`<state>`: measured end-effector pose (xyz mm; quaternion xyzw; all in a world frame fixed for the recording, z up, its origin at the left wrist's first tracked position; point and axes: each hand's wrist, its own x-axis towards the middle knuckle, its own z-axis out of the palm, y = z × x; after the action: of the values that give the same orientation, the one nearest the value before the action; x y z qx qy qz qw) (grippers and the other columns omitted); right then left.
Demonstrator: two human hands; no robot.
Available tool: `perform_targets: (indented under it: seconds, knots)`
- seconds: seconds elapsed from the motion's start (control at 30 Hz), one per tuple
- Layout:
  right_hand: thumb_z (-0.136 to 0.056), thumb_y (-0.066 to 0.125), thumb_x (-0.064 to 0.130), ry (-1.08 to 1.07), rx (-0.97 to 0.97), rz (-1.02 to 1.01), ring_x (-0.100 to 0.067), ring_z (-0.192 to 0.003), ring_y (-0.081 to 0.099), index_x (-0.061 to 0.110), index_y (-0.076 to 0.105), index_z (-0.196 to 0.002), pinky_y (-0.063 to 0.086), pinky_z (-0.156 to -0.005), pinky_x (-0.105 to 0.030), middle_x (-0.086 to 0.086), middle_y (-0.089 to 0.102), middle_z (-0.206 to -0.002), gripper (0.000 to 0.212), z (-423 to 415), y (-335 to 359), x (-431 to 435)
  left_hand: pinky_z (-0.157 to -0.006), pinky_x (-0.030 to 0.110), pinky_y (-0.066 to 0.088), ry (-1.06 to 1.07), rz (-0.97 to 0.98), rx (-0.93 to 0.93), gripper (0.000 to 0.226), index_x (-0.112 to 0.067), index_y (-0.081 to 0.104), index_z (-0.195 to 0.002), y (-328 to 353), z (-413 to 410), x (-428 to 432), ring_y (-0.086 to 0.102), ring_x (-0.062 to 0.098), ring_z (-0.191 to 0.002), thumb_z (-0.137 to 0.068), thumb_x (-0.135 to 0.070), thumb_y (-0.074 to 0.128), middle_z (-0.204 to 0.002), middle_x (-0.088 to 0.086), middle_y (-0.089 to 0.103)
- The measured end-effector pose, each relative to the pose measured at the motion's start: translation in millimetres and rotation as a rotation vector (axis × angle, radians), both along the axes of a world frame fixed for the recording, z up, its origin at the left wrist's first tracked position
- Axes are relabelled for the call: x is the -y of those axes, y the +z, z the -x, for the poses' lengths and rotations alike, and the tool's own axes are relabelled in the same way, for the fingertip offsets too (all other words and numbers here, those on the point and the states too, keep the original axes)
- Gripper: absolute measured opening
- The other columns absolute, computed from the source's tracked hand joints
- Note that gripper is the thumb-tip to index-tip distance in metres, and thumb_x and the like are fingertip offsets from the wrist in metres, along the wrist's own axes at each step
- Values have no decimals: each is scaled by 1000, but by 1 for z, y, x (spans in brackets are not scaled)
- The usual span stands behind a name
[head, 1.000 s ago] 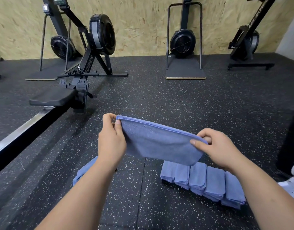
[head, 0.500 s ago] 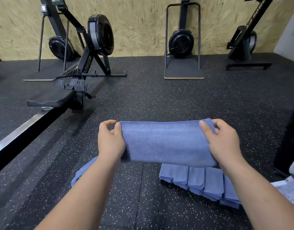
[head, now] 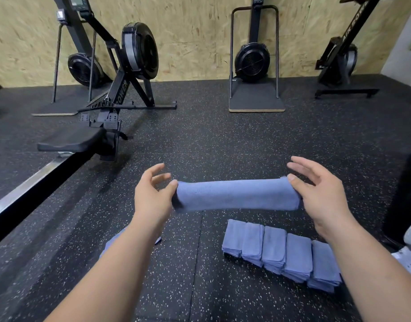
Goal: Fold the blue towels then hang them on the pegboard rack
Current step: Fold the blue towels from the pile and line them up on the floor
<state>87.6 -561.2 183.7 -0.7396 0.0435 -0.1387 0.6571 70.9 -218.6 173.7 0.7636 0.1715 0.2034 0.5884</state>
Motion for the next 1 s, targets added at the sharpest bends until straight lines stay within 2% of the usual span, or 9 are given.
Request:
perform_targets:
  seconds: [0.13,0.27,0.37,0.53,0.63,0.73,0.83,0.9,1.0]
  knots:
    - [-102,65,4,32,29,-2,-6,-104,74,27,75,-119,51,-94,-27,7,82,-101,30,1,2,-3,-85,33,53,-6,-10,104,39,-39,66,-126,5,2,4,65,12,-89,-96,-17,76,-102,-17,79]
    - [-101,67,3,76,-8,30,-7,-107,74,25,76,-114,53,-98,-31,7,82,-103,27,-1,0,2,-84,30,53,-142,105,31,32,-28,68,-127,6,3,5,75,14,-99,-99,-14,74,-101,-5,81]
    - [-92,77,-2,157,-45,43,-9,-110,74,25,76,-118,54,-97,-30,8,80,-111,38,-4,-4,10,-82,27,53,-304,88,-43,34,-32,73,-121,5,5,3,73,16,-98,-93,-16,81,-108,-7,80]
    - [-81,80,-12,197,-44,257,-7,-111,73,33,76,-120,57,-100,-35,16,77,-116,59,-6,-7,18,-93,33,59,-396,-275,-75,49,-39,75,-115,1,3,-1,70,4,-107,-79,-9,89,-113,-21,76]
    - [-81,83,-1,154,-19,466,-6,-103,73,41,76,-115,58,-96,-36,23,77,-111,54,-9,-10,20,-87,16,47,-346,-550,-81,45,-42,72,-116,-1,3,1,62,-3,-106,-83,-15,84,-115,-27,69]
    - [-82,86,8,108,13,662,4,-96,68,40,76,-114,52,-86,-20,24,74,-105,47,-6,-8,20,-81,2,35,-298,-649,-20,35,-37,74,-115,0,5,3,59,-3,-98,-88,-16,82,-111,-23,66]
    - [-86,82,9,96,48,741,-7,-99,66,34,75,-119,48,-89,-25,19,71,-108,41,-3,-8,19,-79,16,42,-300,-714,-28,20,-36,75,-106,0,4,2,60,0,-91,-92,-23,78,-100,-20,67]
    - [-91,78,15,92,31,775,-13,-103,61,35,74,-117,45,-89,-30,19,69,-107,34,-4,-10,19,-77,30,48,-297,-693,-98,9,-36,75,-100,-1,3,0,62,9,-88,-92,-31,75,-92,-19,70]
    - [-96,74,27,95,-42,623,-14,-96,62,39,72,-104,47,-79,-34,16,72,-100,14,-8,-12,19,-66,24,48,-287,-413,-131,3,-27,73,-97,0,2,-4,63,5,-76,-95,-28,74,-88,-12,74]
